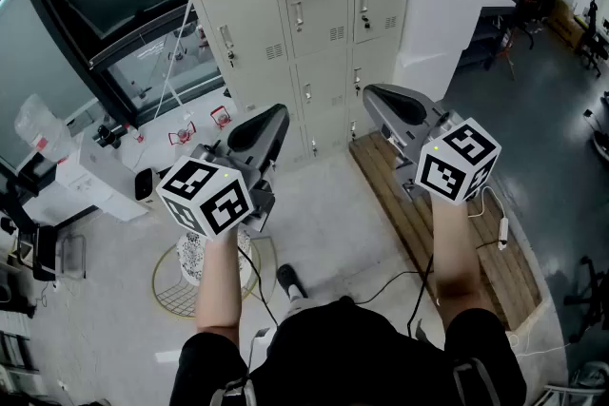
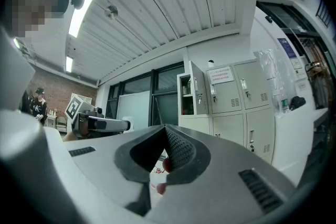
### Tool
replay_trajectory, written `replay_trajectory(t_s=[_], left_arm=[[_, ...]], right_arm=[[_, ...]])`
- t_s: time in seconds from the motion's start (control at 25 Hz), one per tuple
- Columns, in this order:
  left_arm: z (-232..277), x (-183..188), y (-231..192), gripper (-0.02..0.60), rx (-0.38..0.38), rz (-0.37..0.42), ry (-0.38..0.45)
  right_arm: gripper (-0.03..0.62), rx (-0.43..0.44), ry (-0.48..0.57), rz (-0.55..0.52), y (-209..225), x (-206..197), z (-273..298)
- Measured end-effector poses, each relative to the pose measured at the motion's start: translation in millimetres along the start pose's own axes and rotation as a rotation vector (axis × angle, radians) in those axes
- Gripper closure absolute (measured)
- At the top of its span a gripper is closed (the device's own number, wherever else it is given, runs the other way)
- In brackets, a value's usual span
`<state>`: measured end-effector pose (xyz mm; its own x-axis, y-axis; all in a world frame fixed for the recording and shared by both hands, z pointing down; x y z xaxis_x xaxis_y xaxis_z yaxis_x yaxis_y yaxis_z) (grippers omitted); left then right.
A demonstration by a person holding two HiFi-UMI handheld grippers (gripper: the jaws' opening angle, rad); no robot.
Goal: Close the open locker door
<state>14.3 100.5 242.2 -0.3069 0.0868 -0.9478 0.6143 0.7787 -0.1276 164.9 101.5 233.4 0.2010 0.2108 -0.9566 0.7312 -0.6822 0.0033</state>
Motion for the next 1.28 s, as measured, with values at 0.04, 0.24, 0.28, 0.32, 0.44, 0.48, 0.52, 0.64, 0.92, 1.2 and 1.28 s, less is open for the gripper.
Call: replay_trajectory(t_s=[0.04, 0.24, 0.28, 0.32, 0.44, 0.48, 0.52, 0.64, 0.92, 1.2, 1.28], left_arm=[[0, 0, 2, 0.565, 0.001, 0.001, 0.002], [-3, -3, 9, 0.565, 0.012, 0.002, 0.006], [-5, -4, 11, 0.565, 0.015, 0.002, 0.006], [-6, -5, 12, 0.565, 0.019, 0.0, 0.006], [-8, -10, 16, 0.565, 0.032, -0.004, 0.002], [-9, -11, 17, 0.565, 0.034, -0.003, 0.0], [-9, -12, 18, 0.565, 0.036, -0.002, -0.002], [-10, -14, 16, 0.565, 0.044, 0.001, -0.012], [-4, -18, -10, 0.565, 0.058, -0.004, -0.022], [19, -21, -51, 0.565, 0.041, -0.015, -0.016], [25, -18, -67, 0.565, 0.039, -0.018, -0.012]], right_arm=[[0.591, 0.0, -0.001, -0.001, 0, 0, -1], [0.591, -0.016, -0.005, 0.016, 4, -2, -9], [0.59, -0.017, -0.006, 0.022, 4, -3, -11], [0.591, -0.018, -0.005, 0.032, 4, -5, -13], [0.589, -0.017, 0.01, 0.079, 5, -8, -19], [0.589, -0.013, 0.013, 0.089, 5, -8, -20], [0.589, -0.008, 0.012, 0.092, 5, -9, -21], [0.589, -0.003, 0.013, 0.108, 6, -11, -20], [0.589, -0.019, -0.007, 0.117, 17, -27, -2], [0.589, -0.022, -0.036, 0.11, 40, -35, 36], [0.589, -0.014, -0.041, 0.104, 44, -34, 53]])
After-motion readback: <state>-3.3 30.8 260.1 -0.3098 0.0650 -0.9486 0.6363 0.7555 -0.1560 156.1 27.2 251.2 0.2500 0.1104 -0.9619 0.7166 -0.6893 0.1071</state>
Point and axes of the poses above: the fingertips, and each gripper's own axes: z forward along the fingers, y to its right, x out of its top, the point moved 2 cm from there along -z, backward along the fingers, and after that the axes turned 12 degrees about y, right-handed, at the moved point
